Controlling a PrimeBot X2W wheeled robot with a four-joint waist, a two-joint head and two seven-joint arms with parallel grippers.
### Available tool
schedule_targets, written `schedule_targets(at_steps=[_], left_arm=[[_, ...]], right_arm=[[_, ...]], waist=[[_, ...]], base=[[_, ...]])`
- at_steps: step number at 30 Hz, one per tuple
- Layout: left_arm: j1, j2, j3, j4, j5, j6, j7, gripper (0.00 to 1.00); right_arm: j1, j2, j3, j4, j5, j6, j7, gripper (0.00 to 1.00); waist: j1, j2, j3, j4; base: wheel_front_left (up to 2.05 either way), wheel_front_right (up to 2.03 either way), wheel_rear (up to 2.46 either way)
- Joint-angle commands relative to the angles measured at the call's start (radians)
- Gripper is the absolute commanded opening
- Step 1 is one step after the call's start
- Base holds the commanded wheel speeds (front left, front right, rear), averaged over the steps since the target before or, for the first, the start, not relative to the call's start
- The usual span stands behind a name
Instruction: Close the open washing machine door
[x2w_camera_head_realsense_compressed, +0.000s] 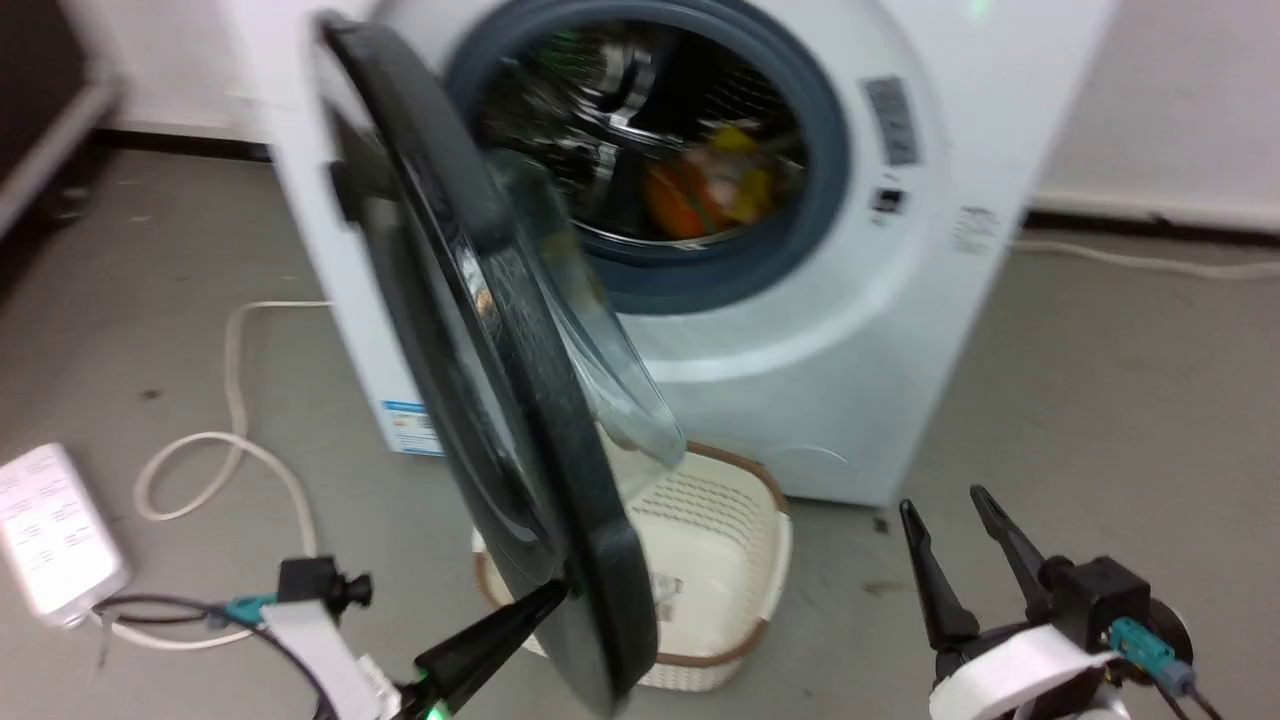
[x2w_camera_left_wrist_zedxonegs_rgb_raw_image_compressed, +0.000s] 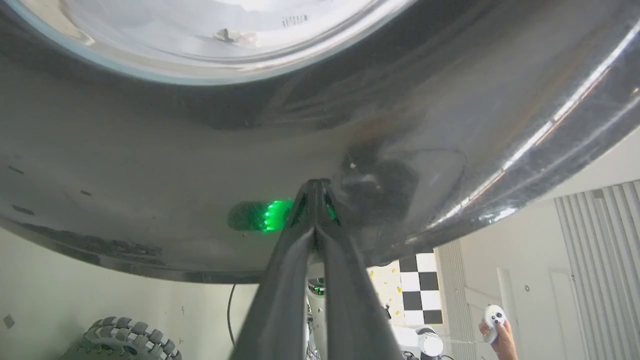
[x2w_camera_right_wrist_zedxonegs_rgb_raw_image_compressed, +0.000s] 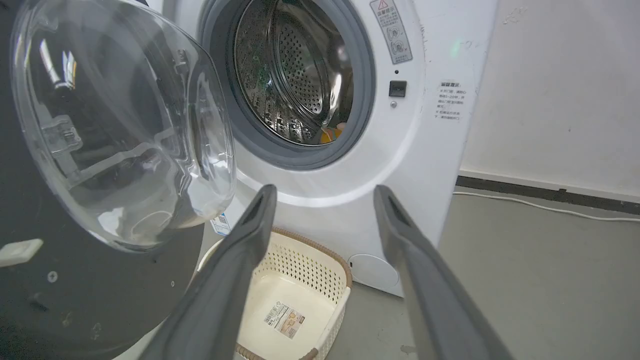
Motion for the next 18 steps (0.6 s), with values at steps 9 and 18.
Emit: schedule_targets(at_steps=[9,18], left_arm=[[-0.151,-0.009,-0.132,0.050,-0.032,-0.005,-0.183,0.00],[-0.382,-0.009,-0.149,0.192,-0.006,-0.005,-0.439,0.00]], right_arm=[[-0.056,0.001,-0.011,-0.011,0.006,0.001,-0.004,1.00],[-0.072,0.001,-0.008,-0.016,0.056,0.001,-0.004,1.00]], waist=[[0.0000,-0.0001,0.152,-0.274],[0.0000,-0.0001,0.239,-0.446]], base=[[0.00,0.00,0.00],[0.00,0.00,0.00]])
